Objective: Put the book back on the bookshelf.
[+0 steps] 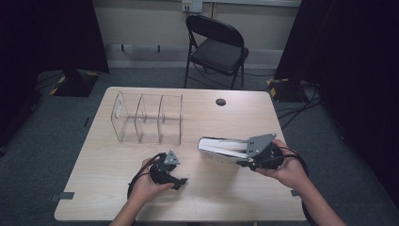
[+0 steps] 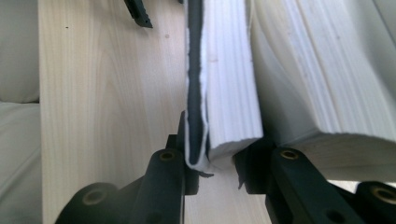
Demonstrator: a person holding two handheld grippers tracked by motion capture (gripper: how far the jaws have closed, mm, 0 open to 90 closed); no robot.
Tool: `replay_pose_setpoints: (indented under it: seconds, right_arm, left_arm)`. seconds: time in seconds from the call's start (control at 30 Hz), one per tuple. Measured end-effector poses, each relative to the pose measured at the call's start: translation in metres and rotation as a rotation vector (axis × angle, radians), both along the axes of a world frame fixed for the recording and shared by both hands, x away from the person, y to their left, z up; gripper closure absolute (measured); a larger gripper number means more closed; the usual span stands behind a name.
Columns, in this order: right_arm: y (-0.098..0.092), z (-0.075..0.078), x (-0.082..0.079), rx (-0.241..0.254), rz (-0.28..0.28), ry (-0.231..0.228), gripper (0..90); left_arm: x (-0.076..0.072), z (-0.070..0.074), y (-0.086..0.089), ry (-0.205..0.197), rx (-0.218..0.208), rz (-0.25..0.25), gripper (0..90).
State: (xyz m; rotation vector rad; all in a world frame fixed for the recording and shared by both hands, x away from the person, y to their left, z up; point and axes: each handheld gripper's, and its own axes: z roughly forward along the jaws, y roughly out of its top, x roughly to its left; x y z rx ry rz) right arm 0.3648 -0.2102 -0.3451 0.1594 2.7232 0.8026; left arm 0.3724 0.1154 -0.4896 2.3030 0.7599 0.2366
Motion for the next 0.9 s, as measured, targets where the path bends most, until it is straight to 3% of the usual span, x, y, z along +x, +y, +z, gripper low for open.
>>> replay_pose_setpoints:
  seconds: [0.2, 0.7, 0.9]
  right_arm:
    - [0.000, 0.006, 0.005, -0.017, -0.006, 0.027, 74.7]
    - [-0.002, 0.010, 0.005, 0.006, 0.044, 0.090, 75.1]
    - [0.000, 0.013, 0.009, -0.022, 0.033, 0.109, 75.5]
  left_arm:
    - [-0.001, 0.000, -0.001, 0.004, -0.006, 0.002, 21.7]
    - [-0.002, 0.001, -0.003, 0.013, 0.005, -0.011, 21.5]
    - [-0.003, 0.001, -0.005, 0.012, 0.007, -0.016, 21.4]
